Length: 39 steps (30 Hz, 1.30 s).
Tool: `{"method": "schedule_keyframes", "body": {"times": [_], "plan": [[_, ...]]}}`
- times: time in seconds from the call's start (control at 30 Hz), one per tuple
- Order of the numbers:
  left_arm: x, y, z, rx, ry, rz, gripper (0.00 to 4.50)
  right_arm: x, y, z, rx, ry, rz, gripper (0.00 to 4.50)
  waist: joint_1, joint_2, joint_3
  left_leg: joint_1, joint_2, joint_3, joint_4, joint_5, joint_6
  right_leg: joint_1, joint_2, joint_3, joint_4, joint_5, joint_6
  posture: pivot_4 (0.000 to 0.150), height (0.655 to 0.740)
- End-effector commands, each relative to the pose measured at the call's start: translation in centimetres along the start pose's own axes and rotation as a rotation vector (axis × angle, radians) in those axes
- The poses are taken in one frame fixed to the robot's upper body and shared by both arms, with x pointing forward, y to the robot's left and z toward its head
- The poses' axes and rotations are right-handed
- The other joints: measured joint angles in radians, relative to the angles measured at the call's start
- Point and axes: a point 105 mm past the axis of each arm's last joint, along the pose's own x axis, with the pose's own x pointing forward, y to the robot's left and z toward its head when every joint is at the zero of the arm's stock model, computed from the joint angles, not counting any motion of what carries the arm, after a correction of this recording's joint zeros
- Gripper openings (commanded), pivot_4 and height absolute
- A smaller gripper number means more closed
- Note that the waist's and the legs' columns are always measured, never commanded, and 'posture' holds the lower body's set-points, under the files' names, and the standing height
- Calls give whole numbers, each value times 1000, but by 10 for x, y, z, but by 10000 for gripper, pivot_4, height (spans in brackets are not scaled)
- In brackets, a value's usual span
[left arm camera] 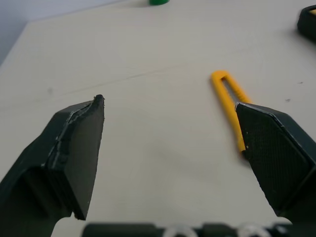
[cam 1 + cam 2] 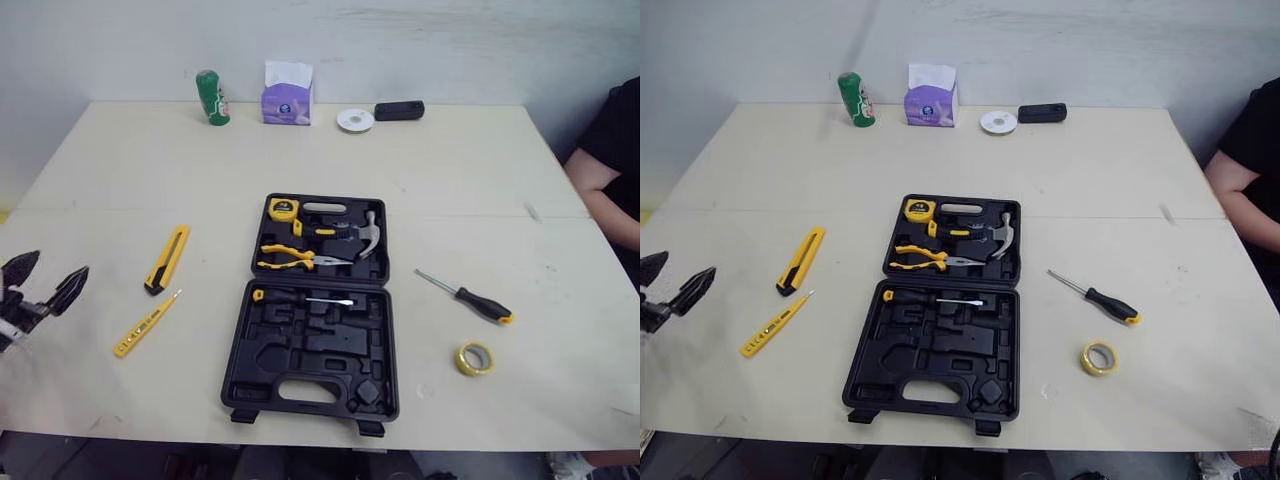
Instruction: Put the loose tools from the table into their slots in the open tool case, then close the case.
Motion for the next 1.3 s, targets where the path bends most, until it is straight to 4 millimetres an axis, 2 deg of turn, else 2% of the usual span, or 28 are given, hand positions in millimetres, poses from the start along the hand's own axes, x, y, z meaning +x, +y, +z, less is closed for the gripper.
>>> {"method": "schedule_keyframes", "body": {"times": [0.03, 0.1, 0.2, 0.33, 0.47, 0.63, 0.8, 0.9, 1.3], "plan": [[30, -53, 51, 5, -125, -303, 44576, 24, 19, 34, -17, 2, 229, 45000, 3, 0, 0, 0, 0, 0, 0, 0, 0, 0, 0, 0, 0, 0, 0, 1500, 7400], [36, -74, 59, -16, -129, -412, 44576, 33, 25, 41, -11, 45, 289, 45000, 3, 1, 1, -2, -1, 0, 4, 0, 1, 1, 0, 1, 0, 1, 2, 1500, 7400], [40, -109, 69, -136, -120, -597, 44576, 47, 50, 52, -33, 87, 470, 45000, 1, 1, 1, -1, 0, 0, 4, 0, 1, 1, 0, 1, -1, 2, 3, 1500, 7400], [39, -140, 74, -170, -89, -751, 44576, 61, 66, 55, -13, 118, 568, 45000, 1, 0, 1, -2, 0, 0, 3, 1, 0, 1, 2, 0, -2, 1, 2, 1500, 7400], [30, -178, 83, -154, -63, -964, 44576, 78, 74, 53, 4, 156, 629, 45000, 3, 0, 2, -4, 0, 0, 7, 3, -3, 1, 2, 0, -2, 2, 4, 1500, 7400], [13, -213, 74, -99, 28, -1184, 44576, 89, 88, 54, 4, 213, 714, 45000, 5, 1, 3, -7, -1, -2, 8, 4, -3, 0, 2, 0, -3, 3, 5, 1500, 7400], [10, -228, 79, -110, 5, -1260, 44576, 106, 96, 58, 40, 244, 713, 45000, 5, 2, 4, -9, -1, -2, 9, 5, -2, -1, 2, -1, -3, 3, 5, 1500, 7400], [11, -234, 79, -100, -5, -1278, 44576, 115, 100, 54, 36, 273, 720, 45000, 3, 2, 4, -9, -1, -2, 9, 5, -2, -1, 2, -1, -2, 3, 5, 1500, 7400], [8, -238, 72, -98, 35, -1290, 44576, 126, 107, 39, 18, 305, 738, 45000, 6, 3, 4, -10, -1, -2, 10, 6, -2, -1, 2, -1, -3, 3, 6, 1500, 7400]]}}
